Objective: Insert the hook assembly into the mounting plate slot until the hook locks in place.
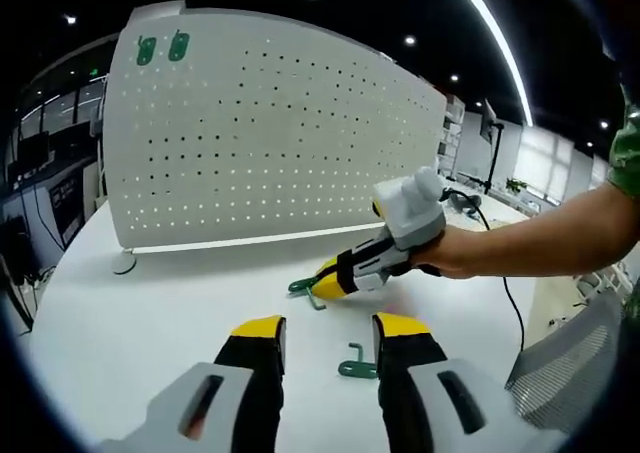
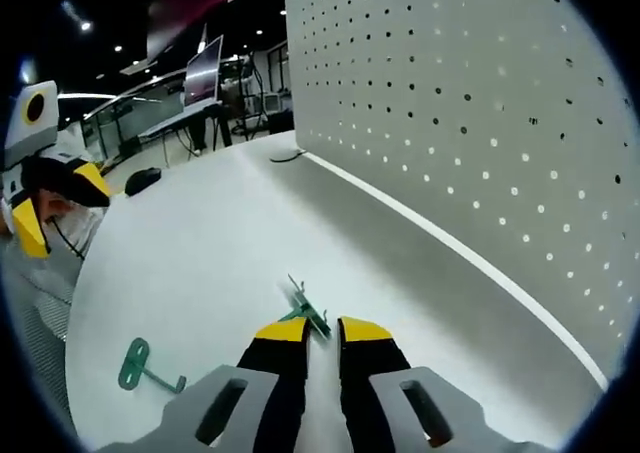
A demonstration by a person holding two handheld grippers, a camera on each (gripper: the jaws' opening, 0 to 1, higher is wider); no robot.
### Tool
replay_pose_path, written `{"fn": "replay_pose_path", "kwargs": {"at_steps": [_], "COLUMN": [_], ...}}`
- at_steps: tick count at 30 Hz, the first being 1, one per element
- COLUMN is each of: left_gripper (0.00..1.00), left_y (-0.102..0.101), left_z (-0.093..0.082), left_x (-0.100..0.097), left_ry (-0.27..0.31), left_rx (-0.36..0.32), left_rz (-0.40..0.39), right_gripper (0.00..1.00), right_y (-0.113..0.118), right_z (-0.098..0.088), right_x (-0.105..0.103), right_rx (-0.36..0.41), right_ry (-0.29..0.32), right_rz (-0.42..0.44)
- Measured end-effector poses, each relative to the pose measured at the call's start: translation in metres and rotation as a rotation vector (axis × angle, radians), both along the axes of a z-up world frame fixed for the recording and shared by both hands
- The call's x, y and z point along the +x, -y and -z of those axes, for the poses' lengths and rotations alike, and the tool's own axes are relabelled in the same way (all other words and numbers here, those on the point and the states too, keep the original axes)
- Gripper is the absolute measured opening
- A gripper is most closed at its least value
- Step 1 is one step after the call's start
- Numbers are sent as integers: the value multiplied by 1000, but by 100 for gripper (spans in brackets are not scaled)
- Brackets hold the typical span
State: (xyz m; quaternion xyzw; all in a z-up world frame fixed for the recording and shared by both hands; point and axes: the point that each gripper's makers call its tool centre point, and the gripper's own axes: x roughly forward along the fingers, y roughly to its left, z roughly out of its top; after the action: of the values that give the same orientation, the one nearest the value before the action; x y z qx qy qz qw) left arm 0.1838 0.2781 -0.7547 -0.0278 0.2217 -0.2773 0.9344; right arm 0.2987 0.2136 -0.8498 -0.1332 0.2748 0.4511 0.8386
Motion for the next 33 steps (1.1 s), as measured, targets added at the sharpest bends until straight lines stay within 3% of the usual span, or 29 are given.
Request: {"fn": "replay_pose_path", "kwargs": {"at_steps": [14,33], "left_gripper": [35,34], "left_y": [0,2], "left_z": [3,3], "left_x": [-1,0], "left_ry": [-13,-15], "left_rx": [5,6], "left_rz": [-1,11], "right_gripper": [3,2], "right_y": [-1,8], "right_z": [0,-10], "right_x": [0,1], "right_rx": [3,10], "right_ry": [48,61], "right_rz": [-33,-15]}}
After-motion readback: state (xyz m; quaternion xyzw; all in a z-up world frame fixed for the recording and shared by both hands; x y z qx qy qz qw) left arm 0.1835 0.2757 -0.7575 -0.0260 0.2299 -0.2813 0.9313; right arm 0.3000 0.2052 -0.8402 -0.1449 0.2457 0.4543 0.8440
